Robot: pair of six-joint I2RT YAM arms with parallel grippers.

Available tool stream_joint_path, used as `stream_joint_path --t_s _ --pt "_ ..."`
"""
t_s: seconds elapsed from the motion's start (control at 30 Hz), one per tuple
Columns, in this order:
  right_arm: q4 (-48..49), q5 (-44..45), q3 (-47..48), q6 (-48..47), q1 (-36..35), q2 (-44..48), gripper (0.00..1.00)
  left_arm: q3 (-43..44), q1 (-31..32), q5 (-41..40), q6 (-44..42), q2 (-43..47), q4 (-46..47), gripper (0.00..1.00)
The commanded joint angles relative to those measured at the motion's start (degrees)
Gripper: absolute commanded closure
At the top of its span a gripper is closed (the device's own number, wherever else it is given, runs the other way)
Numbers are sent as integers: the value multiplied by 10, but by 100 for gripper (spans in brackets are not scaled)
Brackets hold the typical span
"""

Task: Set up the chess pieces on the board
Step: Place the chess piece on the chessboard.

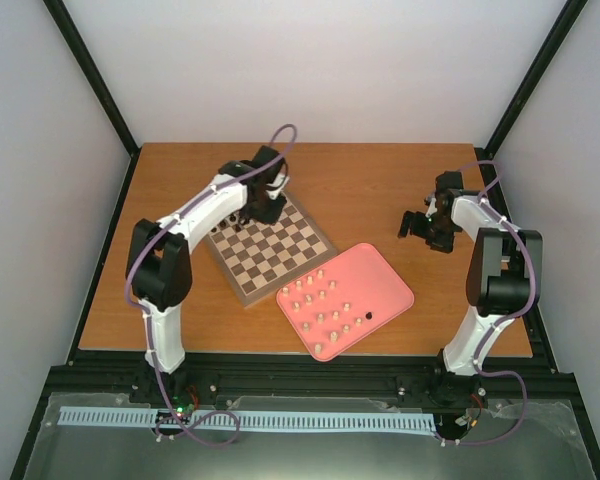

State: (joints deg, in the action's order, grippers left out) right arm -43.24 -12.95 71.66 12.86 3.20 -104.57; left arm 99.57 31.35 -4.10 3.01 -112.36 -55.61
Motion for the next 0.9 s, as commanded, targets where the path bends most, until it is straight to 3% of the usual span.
stream_joint_path --t_s 0.0,0.4,0.87 --pt "0 -7 16 -4 -4 -17 0 -43 -57 -26 30 33 -6 93" --pt "-3 -4 18 -6 -4 -29 0 -117 -178 -27 45 41 50 93" --pt "-4 -3 16 -6 -4 -31 0 -136 -183 -10 51 29 66 93"
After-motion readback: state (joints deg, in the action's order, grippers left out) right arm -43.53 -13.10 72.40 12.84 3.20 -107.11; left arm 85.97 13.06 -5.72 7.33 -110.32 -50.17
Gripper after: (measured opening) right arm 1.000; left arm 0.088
